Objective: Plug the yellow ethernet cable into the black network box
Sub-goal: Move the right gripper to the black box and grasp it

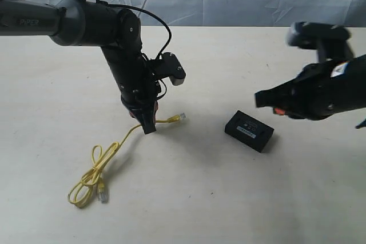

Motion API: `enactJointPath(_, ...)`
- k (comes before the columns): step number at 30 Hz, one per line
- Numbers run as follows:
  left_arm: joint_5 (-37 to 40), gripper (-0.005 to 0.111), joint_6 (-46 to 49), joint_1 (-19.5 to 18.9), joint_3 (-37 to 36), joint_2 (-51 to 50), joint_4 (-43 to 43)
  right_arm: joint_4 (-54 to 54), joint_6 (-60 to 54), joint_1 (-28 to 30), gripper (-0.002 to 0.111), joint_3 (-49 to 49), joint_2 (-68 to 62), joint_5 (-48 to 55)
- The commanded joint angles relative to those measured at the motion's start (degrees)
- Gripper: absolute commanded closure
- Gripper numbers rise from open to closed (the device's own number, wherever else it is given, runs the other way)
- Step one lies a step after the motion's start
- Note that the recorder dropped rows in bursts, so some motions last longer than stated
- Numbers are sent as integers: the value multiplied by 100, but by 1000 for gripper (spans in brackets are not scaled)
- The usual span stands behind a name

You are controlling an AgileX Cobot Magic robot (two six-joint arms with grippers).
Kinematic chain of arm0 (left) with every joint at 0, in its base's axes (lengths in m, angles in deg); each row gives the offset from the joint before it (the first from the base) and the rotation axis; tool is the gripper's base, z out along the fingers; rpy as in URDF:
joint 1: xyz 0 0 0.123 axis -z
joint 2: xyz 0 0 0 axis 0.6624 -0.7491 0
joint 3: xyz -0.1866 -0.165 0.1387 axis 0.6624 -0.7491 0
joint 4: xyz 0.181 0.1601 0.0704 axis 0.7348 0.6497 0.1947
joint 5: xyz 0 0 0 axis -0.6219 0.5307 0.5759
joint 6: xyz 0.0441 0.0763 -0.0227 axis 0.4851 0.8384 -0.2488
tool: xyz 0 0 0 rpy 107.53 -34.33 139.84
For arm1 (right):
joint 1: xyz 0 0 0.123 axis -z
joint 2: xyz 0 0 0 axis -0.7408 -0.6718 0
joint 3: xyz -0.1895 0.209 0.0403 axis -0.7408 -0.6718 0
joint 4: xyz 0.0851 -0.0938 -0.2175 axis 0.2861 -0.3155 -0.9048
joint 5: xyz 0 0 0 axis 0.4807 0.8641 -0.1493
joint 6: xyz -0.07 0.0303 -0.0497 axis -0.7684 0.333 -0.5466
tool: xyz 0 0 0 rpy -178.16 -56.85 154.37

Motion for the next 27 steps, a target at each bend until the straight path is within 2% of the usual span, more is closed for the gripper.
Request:
enactJointPath(1, -37, 107, -15, 0, -38, 61, -82, -86, -150, -355, 109, 485, -859, 598)
enactJointPath(7, -129, 107, -15, 0, -38, 61, -79, -297, -150, -436, 109, 584, -1491, 803)
enactJointPath(15, -168, 107, -15, 0, -38, 61, -195, -289, -150, -436, 109, 584, -2124, 363)
enactJointPath(18, -168, 107, -15, 0, -38, 61, -207, -626, -15, -436, 109, 584, -2174, 199)
enactJointPath(22, -168, 107, -15, 0, -38, 61, -241, -1673, 810, -436, 109, 584, -2186, -51)
enactJointPath(27, -168, 107, -15, 0, -38, 61, -313, -3872, 3140, -436, 109, 584, -2186, -212)
